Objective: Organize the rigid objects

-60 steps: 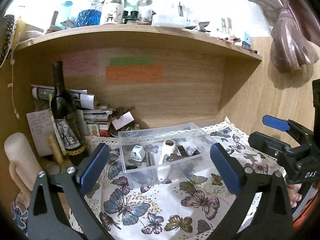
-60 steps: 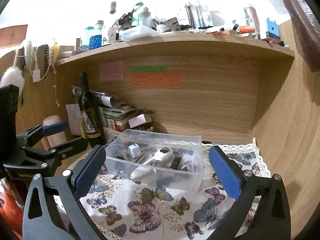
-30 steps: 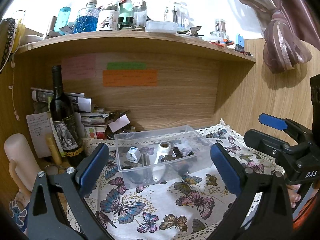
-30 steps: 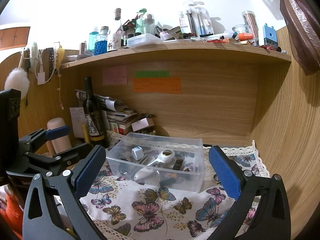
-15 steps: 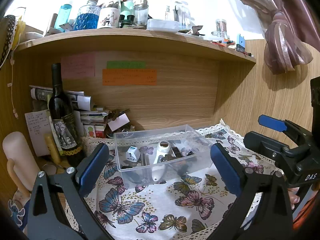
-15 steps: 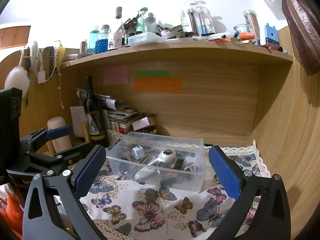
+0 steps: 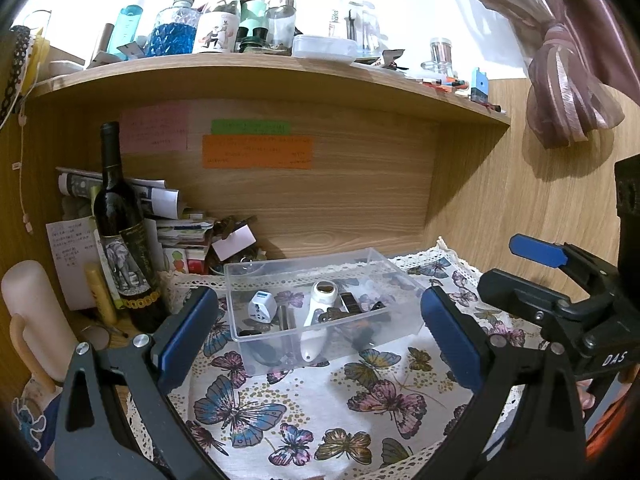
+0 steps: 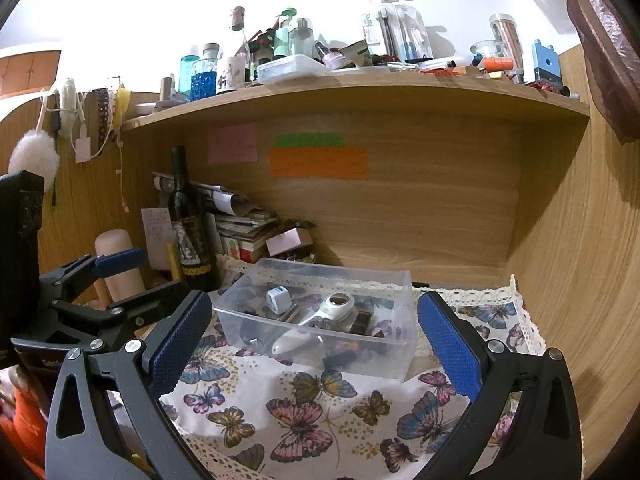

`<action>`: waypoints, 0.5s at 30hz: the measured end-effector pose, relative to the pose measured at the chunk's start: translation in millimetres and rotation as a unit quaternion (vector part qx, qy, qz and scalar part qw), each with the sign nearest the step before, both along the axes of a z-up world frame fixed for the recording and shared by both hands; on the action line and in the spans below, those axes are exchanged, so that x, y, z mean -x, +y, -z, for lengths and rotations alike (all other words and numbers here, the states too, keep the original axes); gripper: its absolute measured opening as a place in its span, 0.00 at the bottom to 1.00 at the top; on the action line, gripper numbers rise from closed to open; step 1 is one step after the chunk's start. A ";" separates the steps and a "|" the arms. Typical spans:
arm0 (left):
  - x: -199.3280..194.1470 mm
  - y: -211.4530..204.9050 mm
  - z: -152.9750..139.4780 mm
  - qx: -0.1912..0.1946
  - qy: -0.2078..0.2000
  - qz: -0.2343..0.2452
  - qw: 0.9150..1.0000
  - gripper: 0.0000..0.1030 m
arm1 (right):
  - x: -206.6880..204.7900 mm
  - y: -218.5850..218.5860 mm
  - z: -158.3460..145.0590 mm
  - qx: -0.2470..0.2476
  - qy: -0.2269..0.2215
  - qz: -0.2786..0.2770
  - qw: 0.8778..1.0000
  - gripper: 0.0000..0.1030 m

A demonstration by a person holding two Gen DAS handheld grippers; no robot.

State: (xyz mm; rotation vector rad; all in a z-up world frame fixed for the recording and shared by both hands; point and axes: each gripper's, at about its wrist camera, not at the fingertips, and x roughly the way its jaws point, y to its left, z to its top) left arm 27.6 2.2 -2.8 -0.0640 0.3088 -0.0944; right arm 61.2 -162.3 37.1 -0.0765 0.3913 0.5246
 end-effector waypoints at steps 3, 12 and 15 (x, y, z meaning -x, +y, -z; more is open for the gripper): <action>0.1 0.3 0.4 0.003 0.001 -0.001 1.000 1.00 | -1.8 0.8 1.2 0.000 0.003 0.000 1.000 1.00; -4.2 2.5 4.9 0.010 0.009 0.000 1.000 1.00 | -6.2 -0.7 4.2 0.001 0.011 -0.003 1.000 1.00; -5.2 2.4 6.0 0.010 0.012 -0.001 1.000 1.00 | -8.8 -0.7 5.7 0.001 0.015 -0.003 1.000 1.00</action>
